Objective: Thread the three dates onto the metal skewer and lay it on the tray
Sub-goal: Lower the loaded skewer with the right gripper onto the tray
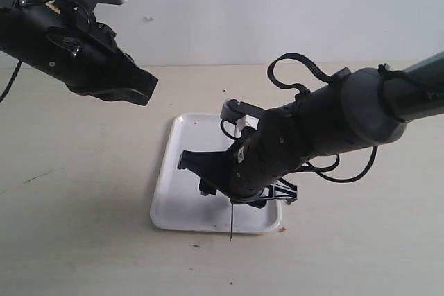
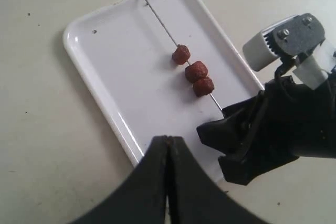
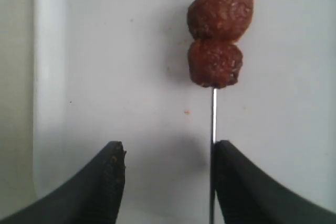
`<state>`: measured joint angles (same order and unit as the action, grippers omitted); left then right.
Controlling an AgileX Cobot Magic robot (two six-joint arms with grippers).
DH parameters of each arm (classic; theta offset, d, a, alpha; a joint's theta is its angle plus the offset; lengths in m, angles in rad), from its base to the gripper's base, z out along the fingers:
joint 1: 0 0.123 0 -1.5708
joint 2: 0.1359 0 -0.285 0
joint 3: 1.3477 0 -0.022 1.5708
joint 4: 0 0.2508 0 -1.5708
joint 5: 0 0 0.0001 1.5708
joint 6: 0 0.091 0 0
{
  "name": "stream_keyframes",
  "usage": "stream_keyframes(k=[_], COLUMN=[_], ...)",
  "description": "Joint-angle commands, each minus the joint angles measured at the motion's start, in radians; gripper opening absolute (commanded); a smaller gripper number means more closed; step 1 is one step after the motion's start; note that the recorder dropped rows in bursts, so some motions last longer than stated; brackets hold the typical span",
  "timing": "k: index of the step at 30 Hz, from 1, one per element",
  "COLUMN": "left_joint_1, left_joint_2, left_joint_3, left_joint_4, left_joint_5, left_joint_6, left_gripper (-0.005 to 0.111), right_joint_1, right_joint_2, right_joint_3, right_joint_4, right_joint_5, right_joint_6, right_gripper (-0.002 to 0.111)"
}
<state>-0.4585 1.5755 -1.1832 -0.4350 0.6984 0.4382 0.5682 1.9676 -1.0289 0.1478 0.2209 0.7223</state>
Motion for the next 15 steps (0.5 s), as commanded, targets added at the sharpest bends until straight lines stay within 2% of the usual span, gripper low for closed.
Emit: stream_keyframes(k=[1,6,9,15], left_joint_1=[0.002,0.002,0.002,0.012], left_joint_2=[-0.009,-0.009,-0.009,-0.009], left_joint_3=[0.003,0.003,0.003,0.003], left_joint_4=[0.002,0.004,0.005,0.034], left_joint_5=[-0.001,-0.003,-0.001,-0.001], left_joint_6=[0.001,0.001,0.001,0.0], left_gripper=[0.0,0.0,0.0,0.0], right_joint_1=[0.002,0.002,-0.004,-0.004], right_joint_2=[-0.013,-0.013,-0.018,-0.103], right_joint_3=[-0.01,-0.017,-0.047,-0.056], right_joint_4=[-0.02,-0.036,-0.138,-0.225], right_joint_5=[0.023,0.053,0.173,0.211], right_joint_6=[-0.002,0.005,0.014,0.048], right_gripper=[0.052,0.052,0.052,0.048])
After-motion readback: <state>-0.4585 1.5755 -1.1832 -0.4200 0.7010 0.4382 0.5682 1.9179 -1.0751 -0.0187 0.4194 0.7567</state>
